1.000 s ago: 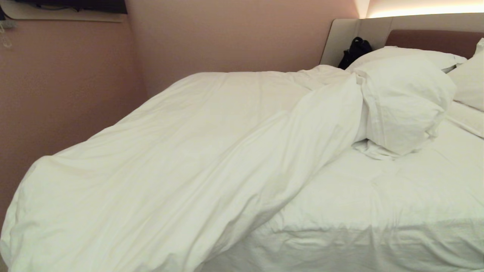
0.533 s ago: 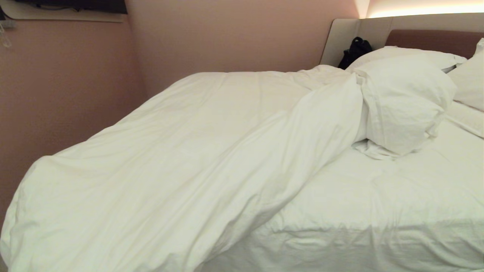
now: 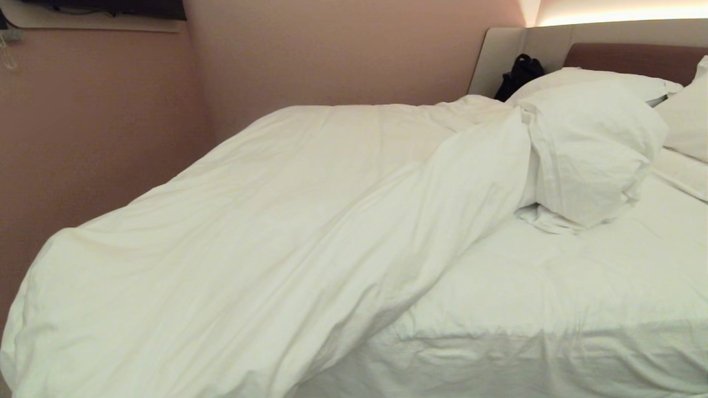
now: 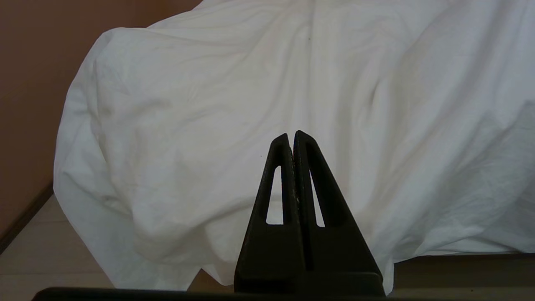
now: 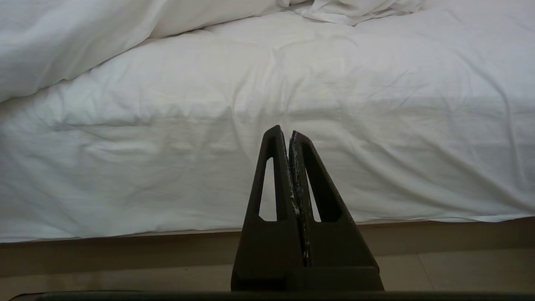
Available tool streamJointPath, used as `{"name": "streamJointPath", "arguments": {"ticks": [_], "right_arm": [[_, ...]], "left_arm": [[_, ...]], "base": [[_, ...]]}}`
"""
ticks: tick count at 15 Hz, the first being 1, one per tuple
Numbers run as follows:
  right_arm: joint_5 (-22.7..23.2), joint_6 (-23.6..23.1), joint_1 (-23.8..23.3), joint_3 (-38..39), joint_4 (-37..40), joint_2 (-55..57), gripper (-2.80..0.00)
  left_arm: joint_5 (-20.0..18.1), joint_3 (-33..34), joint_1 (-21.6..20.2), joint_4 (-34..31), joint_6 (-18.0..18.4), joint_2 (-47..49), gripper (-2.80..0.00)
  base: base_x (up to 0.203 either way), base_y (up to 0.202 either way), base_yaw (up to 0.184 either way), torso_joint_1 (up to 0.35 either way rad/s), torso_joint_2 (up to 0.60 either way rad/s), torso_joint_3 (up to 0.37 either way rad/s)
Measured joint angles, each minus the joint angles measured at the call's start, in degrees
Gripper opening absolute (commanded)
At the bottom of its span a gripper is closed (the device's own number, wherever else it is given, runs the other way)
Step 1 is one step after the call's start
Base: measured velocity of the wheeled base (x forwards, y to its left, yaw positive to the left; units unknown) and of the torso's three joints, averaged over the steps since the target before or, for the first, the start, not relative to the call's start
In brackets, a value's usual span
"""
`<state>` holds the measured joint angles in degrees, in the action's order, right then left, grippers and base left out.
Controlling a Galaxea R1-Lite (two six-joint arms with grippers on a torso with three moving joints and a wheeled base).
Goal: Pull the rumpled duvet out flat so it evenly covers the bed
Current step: Flatten the corners of the folded blanket
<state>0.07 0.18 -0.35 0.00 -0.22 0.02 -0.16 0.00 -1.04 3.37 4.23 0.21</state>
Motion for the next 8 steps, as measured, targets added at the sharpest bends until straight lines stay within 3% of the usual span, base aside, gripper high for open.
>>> {"name": "streamJointPath", "arguments": {"ticks": [8], "right_arm": [[0.0, 0.0, 0.0, 0.0, 0.0, 0.0, -2.80]], "left_arm": [[0.0, 0.0, 0.0, 0.0, -0.2, 0.0, -2.80]], "base": [[0.000, 0.000, 0.000, 0.000, 0.00, 0.000]]}}
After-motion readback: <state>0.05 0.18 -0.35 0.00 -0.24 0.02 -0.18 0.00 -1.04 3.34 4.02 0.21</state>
